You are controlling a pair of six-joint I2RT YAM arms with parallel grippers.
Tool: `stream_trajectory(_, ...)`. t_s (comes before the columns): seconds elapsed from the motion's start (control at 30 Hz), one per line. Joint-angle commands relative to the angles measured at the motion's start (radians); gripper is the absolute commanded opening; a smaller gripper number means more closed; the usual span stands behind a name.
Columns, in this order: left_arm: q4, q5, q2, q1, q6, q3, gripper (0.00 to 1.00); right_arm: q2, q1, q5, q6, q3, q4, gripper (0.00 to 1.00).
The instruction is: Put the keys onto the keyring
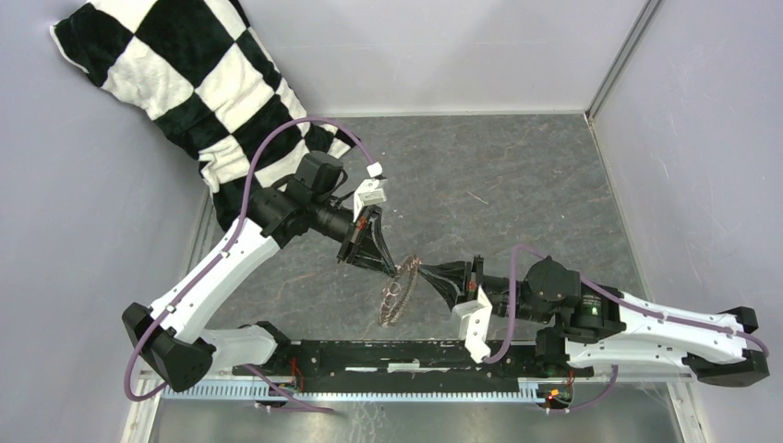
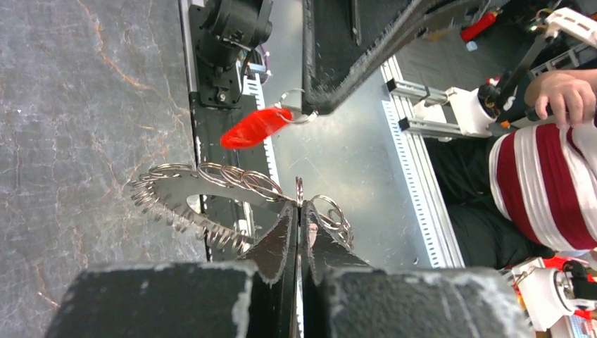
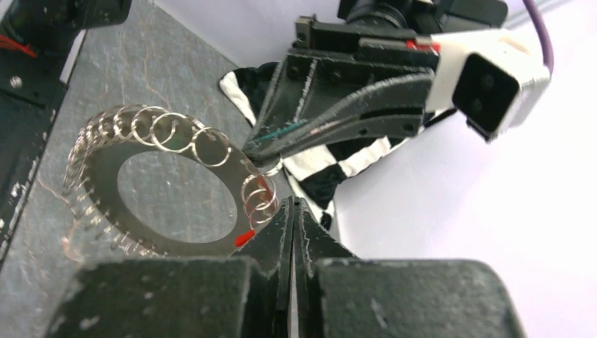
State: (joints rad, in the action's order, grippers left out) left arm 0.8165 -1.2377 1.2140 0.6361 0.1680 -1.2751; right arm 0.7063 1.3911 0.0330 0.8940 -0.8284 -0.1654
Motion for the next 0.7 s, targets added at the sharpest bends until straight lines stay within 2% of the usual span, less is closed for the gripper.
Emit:
stream_trajectory(0.0,0.095,0.013,-0.029,-0.002,0.178,-0.026,0.02,-0.001,-0.055,0.008,-0.215,0.047,0.129,0.01)
stream_trajectory(0.1,0.174,0.085,-0.035,-0.017,0.288,-0.016,0.02,0.048,-0.148,0.005,-0.328,0.104,0.139,0.01)
stream_trajectory(0.2,0.295,0.167,-0.02,-0.062,0.428,-0.003,0.02,0.062,-0.297,-0.104,-0.463,0.231,0.264,0.01)
stream_trajectory(0.33,0.528,0.15,0.045,-0.231,0.678,-0.025,0.02,0.101,-0.381,-0.139,-0.542,0.398,0.417,0.01)
stream_trajectory(0.4,0.593,0.14,0.062,-0.305,0.764,-0.041,0.02,0.159,-0.402,-0.149,-0.562,0.46,0.486,0.01)
stream_trajectory(0.5,0.636,0.134,0.055,-0.354,0.834,-0.043,0.02,0.271,-0.427,-0.189,-0.622,0.487,0.576,0.01)
stream_trajectory(0.67,0.648,0.104,0.007,-0.362,0.847,-0.015,0.02,0.41,-0.451,-0.258,-0.668,0.51,0.766,0.01)
